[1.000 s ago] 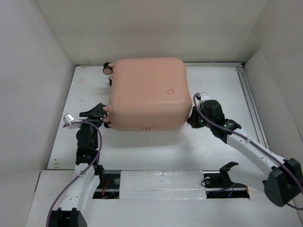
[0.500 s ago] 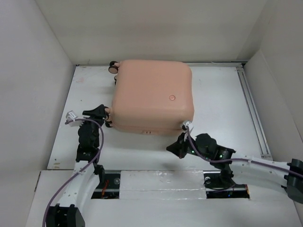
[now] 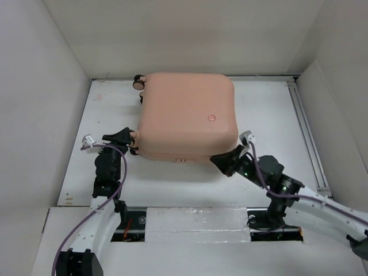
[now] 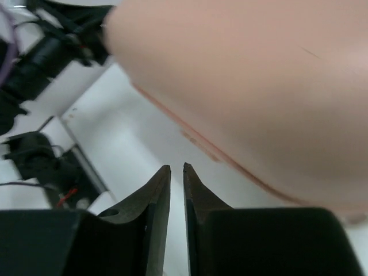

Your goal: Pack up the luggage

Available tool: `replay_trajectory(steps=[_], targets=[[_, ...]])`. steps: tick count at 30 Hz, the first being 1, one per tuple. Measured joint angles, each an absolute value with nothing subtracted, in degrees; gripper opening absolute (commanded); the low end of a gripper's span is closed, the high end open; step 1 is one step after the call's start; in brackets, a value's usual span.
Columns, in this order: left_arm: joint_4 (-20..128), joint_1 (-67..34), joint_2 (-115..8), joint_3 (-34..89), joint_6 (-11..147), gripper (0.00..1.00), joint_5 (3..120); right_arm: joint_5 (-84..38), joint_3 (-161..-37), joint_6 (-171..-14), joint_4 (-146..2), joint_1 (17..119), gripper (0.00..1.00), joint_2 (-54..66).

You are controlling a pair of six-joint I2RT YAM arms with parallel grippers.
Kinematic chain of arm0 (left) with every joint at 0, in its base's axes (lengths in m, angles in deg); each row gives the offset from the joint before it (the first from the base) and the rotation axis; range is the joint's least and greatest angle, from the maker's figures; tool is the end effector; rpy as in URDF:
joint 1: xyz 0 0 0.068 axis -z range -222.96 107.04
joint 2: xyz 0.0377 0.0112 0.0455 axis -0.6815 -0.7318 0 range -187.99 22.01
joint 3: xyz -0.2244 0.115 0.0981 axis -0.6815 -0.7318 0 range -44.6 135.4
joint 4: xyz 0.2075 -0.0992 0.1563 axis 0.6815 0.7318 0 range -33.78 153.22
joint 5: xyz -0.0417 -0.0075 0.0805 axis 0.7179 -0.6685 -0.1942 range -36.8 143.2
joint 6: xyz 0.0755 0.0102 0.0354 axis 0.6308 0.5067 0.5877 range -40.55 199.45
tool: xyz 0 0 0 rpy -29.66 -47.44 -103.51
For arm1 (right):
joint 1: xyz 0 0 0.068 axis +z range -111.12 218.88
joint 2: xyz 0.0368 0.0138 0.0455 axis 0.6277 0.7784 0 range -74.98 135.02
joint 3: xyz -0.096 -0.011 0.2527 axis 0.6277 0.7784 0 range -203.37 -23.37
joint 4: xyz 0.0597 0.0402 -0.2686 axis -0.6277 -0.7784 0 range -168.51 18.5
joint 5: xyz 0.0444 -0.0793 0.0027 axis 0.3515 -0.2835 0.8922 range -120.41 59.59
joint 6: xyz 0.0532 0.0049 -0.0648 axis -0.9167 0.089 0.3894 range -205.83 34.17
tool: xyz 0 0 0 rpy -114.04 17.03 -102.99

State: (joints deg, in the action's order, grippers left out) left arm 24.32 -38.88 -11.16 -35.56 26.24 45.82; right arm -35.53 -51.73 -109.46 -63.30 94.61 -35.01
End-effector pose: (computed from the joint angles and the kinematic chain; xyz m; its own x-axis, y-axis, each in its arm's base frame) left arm 0.2110 -0.0056 0.2240 0.1258 -0.8051 -0.5796 0.0743 0.5902 -0.8038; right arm 0.1383 0.1912 0.2787 -0.3405 0.2093 -0.9166 -0.6947 0.6009 0.3953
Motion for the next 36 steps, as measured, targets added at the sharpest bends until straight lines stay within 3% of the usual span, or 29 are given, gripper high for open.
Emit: replay_trajectory(steps=[2, 5, 9, 21, 26, 35, 36], targets=[[24.0, -38.9, -11.9, -35.5, 26.2, 0.00, 45.8, -36.3, -47.2, -110.4, -65.2, 92.7, 0.32, -40.7], [23.9, -38.9, -12.9, -34.9, 26.3, 0.00, 45.7, -36.4, -39.4, -111.4, -67.9, 86.7, 0.32, -49.1], [26.4, -38.9, -13.6, -32.4, 26.3, 0.00, 45.7, -33.5, -35.6, -111.4, -70.2, 78.7, 0.32, -50.0], [33.0, -39.0, -15.7, -26.8, 26.0, 0.00, 46.5, -14.9, -38.2, -103.1, -67.2, 57.2, 0.41, -36.7], [32.6, -39.9, -18.5, -26.8, 25.1, 0.00, 47.5, -8.4, -38.2, -101.9, -61.5, 55.4, 0.51, -34.4], [31.0, -40.5, -18.9, -26.8, 24.9, 0.00, 47.4, 0.5, -39.8, -99.6, -52.7, 54.2, 0.51, -22.6], [30.9, -40.5, -18.9, -26.8, 24.9, 0.00, 47.4, 0.5, -39.8, -99.4, -52.5, 54.2, 0.47, -22.6]])
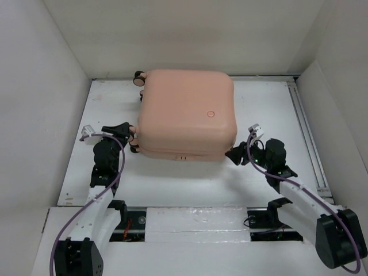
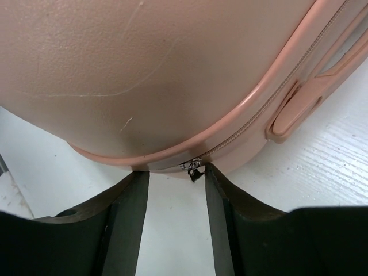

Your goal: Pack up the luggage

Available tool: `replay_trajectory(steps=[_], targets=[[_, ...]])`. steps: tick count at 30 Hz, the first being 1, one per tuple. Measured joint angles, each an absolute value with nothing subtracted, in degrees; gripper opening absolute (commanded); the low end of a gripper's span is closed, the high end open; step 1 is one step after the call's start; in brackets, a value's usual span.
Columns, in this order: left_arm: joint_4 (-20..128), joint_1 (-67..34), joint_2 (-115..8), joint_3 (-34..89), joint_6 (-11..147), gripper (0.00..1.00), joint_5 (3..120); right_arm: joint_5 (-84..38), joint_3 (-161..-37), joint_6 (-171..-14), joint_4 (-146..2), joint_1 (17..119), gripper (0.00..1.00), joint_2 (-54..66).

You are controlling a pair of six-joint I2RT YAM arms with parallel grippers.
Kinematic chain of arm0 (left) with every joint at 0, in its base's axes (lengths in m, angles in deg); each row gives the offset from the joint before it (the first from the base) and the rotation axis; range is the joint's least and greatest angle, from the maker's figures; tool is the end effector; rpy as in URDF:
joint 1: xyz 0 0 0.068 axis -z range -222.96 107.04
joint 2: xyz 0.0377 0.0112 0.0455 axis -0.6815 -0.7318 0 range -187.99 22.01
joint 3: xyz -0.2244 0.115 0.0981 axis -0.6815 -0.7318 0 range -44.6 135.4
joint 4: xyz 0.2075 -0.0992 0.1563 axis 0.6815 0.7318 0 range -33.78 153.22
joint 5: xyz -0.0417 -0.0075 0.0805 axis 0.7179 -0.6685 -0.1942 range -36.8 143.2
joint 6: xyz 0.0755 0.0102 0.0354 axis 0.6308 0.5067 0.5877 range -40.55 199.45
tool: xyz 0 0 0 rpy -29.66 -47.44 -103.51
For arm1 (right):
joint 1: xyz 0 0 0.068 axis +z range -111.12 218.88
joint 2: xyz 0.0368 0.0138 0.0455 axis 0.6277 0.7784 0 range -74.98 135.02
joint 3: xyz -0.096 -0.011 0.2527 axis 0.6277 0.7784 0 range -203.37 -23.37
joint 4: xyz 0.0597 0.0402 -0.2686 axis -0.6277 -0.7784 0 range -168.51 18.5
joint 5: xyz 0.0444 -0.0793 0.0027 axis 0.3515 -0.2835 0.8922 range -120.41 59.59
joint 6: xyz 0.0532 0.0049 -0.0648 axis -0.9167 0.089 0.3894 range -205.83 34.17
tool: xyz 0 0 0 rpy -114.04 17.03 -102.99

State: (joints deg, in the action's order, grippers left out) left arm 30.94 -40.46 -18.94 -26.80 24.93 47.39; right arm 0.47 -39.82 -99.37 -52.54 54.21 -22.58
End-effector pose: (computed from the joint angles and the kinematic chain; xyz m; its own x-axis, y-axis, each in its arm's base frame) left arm 0.2347 -0.0028 0.2424 0.0683 -0.8138 -0.5771 -0.0032 0.5782 -0.8159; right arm 0.2209 0.0996 0.1751 -0.4379 0.0884 -0.8947 -0.6149 0.6966 0.3697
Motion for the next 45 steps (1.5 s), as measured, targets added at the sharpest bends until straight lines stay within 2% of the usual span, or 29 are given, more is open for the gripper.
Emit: replay_trajectory(steps=[1, 3, 4, 7, 8, 11, 20, 24, 28, 31, 34, 38, 40, 43, 45], targets=[[30.8, -40.5, -19.0, -26.8, 24.9, 0.00, 47.4, 0.5, -39.8, -99.2, -52.4, 54.2, 0.37, -22.7], [30.7, -40.5, -19.3, -26.8, 24.9, 0.00, 47.6, 0.4, -39.5, -98.7, -52.5, 54.2, 0.31, -23.3], [30.7, -40.5, -19.4, -26.8, 24.9, 0.00, 47.6, 0.2, -39.3, -98.5, -52.6, 54.2, 0.23, -23.4], [30.7, -40.5, -19.5, -26.8, 24.9, 0.00, 47.6, -0.7, -39.3, -98.2, -52.7, 54.2, 0.16, -23.4], [30.7, -40.5, -19.5, -26.8, 24.9, 0.00, 47.6, -1.0, -39.3, -98.2, -52.8, 54.2, 0.09, -23.4], [30.7, -40.5, -19.5, -26.8, 24.9, 0.00, 47.6, -1.9, -39.3, -98.4, -52.8, 54.2, 0.00, -23.3], [30.6, -40.4, -19.5, -26.9, 24.9, 0.00, 47.7, -7.3, -39.1, -101.1, -55.0, 57.7, 0.00, -26.2], [29.6, -40.3, -19.5, -26.9, 25.3, 0.00, 45.4, -16.8, -38.7, -102.8, -59.7, 66.5, 0.00, -31.1], [28.1, -40.5, -20.1, -26.9, 26.2, 0.00, 41.6, -27.9, -41.6, -104.1, -68.8, 80.1, 0.00, -33.3], [27.2, -40.6, -20.3, -27.0, 26.5, 0.00, 39.7, -31.1, -44.3, -104.4, -74.2, 85.3, 0.00, -32.7], [26.0, -40.6, -19.8, -27.4, 26.5, 0.00, 39.6, -27.9, -49.0, -103.1, -80.0, 82.2, 0.00, -29.1], [25.6, -40.1, -18.4, -27.9, 26.5, 0.00, 41.8, -14.3, -57.5, -101.0, -87.1, 67.7, 0.00, -20.2], [26.0, -39.3, -18.0, -28.2, 26.5, 0.00, 43.7, -12.5, -59.3, -100.4, -86.1, 62.7, 0.00, -17.3], [26.3, -38.9, -17.9, -28.4, 26.5, 0.00, 44.8, -15.1, -53.8, -100.7, -79.2, 62.2, 0.00, -21.9], [26.5, -38.9, -17.6, -29.1, 26.9, 0.00, 44.4, -16.8, -43.9, -104.4, -72.1, 65.1, 0.00, -32.0]])
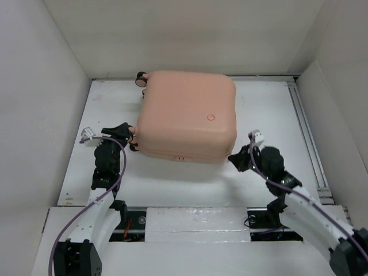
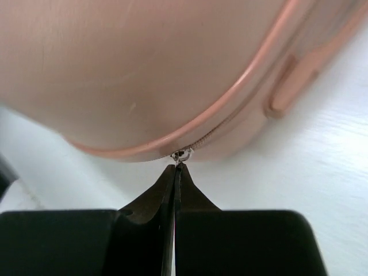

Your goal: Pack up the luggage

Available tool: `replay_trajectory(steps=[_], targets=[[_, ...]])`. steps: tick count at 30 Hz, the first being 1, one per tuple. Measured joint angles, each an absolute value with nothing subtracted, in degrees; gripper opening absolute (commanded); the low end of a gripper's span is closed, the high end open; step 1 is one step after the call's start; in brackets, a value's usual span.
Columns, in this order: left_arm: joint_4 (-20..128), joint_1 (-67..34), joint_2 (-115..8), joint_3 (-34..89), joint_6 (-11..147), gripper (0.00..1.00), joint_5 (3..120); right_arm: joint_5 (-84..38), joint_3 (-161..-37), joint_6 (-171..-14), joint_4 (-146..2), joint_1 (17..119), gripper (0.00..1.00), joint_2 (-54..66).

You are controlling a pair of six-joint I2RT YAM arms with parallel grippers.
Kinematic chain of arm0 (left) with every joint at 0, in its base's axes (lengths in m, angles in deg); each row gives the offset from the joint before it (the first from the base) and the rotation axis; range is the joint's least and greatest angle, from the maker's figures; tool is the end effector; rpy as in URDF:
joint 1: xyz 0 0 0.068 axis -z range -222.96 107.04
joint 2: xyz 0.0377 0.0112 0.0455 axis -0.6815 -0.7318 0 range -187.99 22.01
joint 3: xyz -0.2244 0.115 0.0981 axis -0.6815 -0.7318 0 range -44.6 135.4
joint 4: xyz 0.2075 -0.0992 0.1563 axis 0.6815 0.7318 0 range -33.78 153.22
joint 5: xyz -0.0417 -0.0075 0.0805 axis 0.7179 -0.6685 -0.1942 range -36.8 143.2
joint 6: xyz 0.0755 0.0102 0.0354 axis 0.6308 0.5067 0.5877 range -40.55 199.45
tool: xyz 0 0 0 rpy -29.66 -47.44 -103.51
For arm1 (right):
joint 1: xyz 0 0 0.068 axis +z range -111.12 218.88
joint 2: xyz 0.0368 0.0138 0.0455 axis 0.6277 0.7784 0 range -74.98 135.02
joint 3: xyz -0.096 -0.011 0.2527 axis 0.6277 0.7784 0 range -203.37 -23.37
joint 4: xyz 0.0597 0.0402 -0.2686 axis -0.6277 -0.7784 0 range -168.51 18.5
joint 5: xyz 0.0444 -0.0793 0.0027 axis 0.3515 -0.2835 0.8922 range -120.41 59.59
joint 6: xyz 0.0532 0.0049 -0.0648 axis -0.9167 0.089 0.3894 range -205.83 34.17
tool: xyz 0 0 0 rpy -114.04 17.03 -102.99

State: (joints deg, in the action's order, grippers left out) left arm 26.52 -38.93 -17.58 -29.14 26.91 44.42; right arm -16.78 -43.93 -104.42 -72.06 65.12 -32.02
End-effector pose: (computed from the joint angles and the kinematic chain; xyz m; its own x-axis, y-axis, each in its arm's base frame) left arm 0.2289 -0.0049 0.2419 0.1239 -0.7951 -0.5937 0.0270 0.6008 -0.7990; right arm 0.1971 0.1164 0.1904 -0.5306 0.0839 -0.8434 -0.4802 0.7902 0.3807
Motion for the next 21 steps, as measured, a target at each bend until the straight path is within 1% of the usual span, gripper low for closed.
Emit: replay_trajectory(steps=[2, 4, 5, 6, 8, 9, 12, 13, 14, 17, 19, 21], targets=[[26.5, -39.1, -17.5, -30.3, 27.4, 0.00, 43.7, -18.4, -34.2, -109.6, -66.6, 70.1, 0.00, -44.1], [25.3, -39.3, -17.4, -31.0, 27.3, 0.00, 43.5, -21.3, -27.3, -114.8, -65.0, 76.9, 0.00, -54.3], [25.0, -39.3, -17.3, -31.1, 27.3, 0.00, 43.5, -23.0, -26.7, -116.5, -66.1, 80.7, 0.00, -56.8], [24.8, -39.3, -17.3, -31.2, 27.3, 0.00, 43.4, -24.2, -27.2, -117.0, -67.5, 83.9, 0.00, -56.9], [23.9, -39.6, -17.4, -31.3, 27.3, 0.00, 42.3, -24.6, -31.3, -116.7, -70.8, 87.6, 0.00, -51.8], [23.5, -39.8, -17.5, -31.3, 27.3, 0.00, 41.8, -24.4, -34.7, -116.1, -73.0, 88.5, 0.00, -47.1], [21.7, -40.8, -17.7, -31.3, 27.4, 0.00, 38.6, -21.4, -44.0, -114.1, -76.0, 88.7, 0.00, -32.0], [21.1, -41.3, -17.6, -31.3, 27.5, 0.00, 37.0, -20.7, -45.1, -113.5, -75.9, 88.7, 0.00, -29.8], [21.0, -41.9, -17.6, -31.3, 27.8, 0.00, 35.3, -20.3, -47.6, -112.9, -75.3, 88.2, 0.00, -25.0], [21.4, -42.8, -17.2, -31.6, 28.4, 0.00, 32.1, -15.8, -51.2, -111.1, -73.3, 82.7, 0.00, -18.2], [21.5, -42.8, -16.5, -32.0, 28.6, 0.00, 32.6, -11.1, -52.1, -110.3, -72.3, 75.0, 0.00, -16.3], [21.8, -42.2, -15.9, -32.8, 28.5, 0.00, 36.4, -6.9, -52.7, -109.4, -71.4, 66.2, 0.00, -15.1]])
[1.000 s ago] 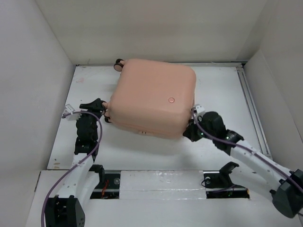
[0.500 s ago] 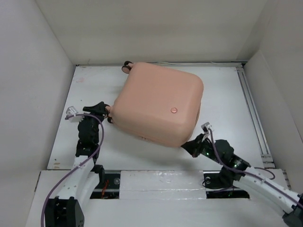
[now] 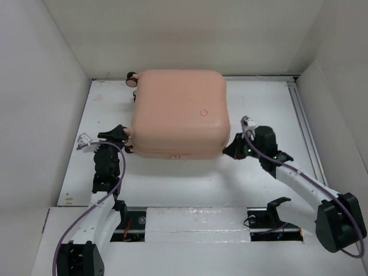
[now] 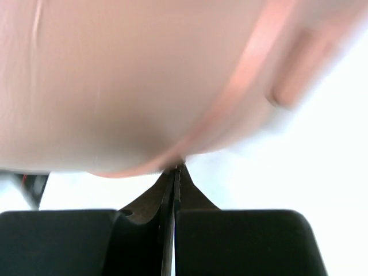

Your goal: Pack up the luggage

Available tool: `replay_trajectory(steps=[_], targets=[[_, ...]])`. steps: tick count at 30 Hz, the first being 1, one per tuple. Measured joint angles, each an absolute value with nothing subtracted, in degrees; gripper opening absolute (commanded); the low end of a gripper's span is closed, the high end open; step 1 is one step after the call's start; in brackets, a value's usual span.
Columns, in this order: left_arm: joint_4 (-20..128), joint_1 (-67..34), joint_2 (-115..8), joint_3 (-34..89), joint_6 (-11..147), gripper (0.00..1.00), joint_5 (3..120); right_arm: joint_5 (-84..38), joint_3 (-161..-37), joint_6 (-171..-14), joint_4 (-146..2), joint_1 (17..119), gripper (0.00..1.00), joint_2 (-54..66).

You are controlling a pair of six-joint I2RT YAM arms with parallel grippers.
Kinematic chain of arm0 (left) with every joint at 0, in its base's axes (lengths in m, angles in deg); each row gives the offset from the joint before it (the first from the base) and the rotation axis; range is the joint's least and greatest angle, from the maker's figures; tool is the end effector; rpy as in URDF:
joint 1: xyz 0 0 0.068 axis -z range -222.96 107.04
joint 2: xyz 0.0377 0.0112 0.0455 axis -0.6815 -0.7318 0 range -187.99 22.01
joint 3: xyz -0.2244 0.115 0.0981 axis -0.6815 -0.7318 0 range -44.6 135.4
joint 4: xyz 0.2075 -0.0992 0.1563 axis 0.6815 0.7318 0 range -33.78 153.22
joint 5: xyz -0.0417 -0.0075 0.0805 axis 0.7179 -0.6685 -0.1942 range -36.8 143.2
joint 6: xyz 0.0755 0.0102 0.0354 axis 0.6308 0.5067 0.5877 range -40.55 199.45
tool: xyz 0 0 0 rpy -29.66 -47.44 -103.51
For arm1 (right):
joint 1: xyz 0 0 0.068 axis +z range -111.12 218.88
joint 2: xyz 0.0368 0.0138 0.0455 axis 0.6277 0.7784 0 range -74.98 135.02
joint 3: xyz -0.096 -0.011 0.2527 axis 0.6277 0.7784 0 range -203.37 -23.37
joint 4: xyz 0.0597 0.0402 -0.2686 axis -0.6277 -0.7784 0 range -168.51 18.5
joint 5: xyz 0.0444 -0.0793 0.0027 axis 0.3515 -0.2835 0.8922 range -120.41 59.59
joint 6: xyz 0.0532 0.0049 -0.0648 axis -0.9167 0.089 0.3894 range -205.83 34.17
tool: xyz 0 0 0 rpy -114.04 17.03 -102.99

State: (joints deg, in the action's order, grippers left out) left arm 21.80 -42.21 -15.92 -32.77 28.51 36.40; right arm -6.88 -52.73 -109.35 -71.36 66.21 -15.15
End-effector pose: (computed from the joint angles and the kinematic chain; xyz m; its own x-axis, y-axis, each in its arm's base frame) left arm 0.2191 0.0184 0.2336 0.3033 -0.7473 -0.5912 -0.0599 0.6042 -0.7946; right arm 0.2242 0.1488 0.1868 -0.7015 0.0494 -0.7110 -0.4877 0.6942 0.5294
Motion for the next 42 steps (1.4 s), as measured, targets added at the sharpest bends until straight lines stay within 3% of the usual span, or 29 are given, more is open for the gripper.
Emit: replay_trajectory(steps=[4, 7, 11, 14, 17, 22, 30, 32, 34, 37, 39, 42], targets=[[20.2, -38.9, -16.3, -34.5, 26.5, 0.00, 45.2, -4.8, -57.4, -106.0, -71.5, 52.3, 0.00, -11.8], [17.8, -38.2, -17.8, -34.9, 26.3, 0.00, 48.6, -10.2, -54.2, -106.0, -66.9, 53.6, 0.00, -13.4], [14.3, -38.9, -19.4, -35.7, 26.5, 0.00, 46.6, -22.6, -40.3, -113.0, -51.9, 70.4, 0.00, -20.8], [11.5, -38.8, -20.5, -35.7, 27.1, 0.00, 38.1, -35.4, -41.9, -113.9, -54.5, 84.0, 0.00, -19.6], [10.5, -36.1, -20.5, -35.7, 28.0, 0.00, 28.9, -40.9, -48.9, -112.2, -63.1, 88.3, 0.00, -15.9], [11.8, -29.9, -18.9, -35.7, 28.6, 0.00, 23.7, -38.5, -55.5, -108.7, -73.8, 80.9, 0.00, -14.4], [18.2, -23.9, -14.9, -35.2, 27.7, 0.00, 33.5, -22.1, -60.9, -103.0, -85.3, 57.4, 0.00, -20.7], [18.4, -23.4, -15.5, -35.0, 27.2, 0.00, 36.5, -17.1, -63.0, -103.3, -81.8, 53.5, 0.00, -20.1], [17.7, -23.1, -16.8, -35.0, 26.1, 0.00, 38.9, -14.0, -59.8, -106.4, -72.8, 58.0, 0.00, -22.0], [15.3, -22.4, -19.2, -35.0, 24.5, 0.00, 42.0, -15.5, -50.5, -112.6, -56.7, 78.8, 0.00, -21.5], [13.8, -22.3, -20.2, -35.0, 23.5, 0.00, 44.0, -16.7, -49.7, -114.8, -53.3, 93.0, 0.00, -15.2], [13.2, -22.1, -20.4, -35.0, 22.8, 0.00, 45.5, -21.8, -52.0, -115.4, -55.5, 102.8, 0.00, -9.2]])
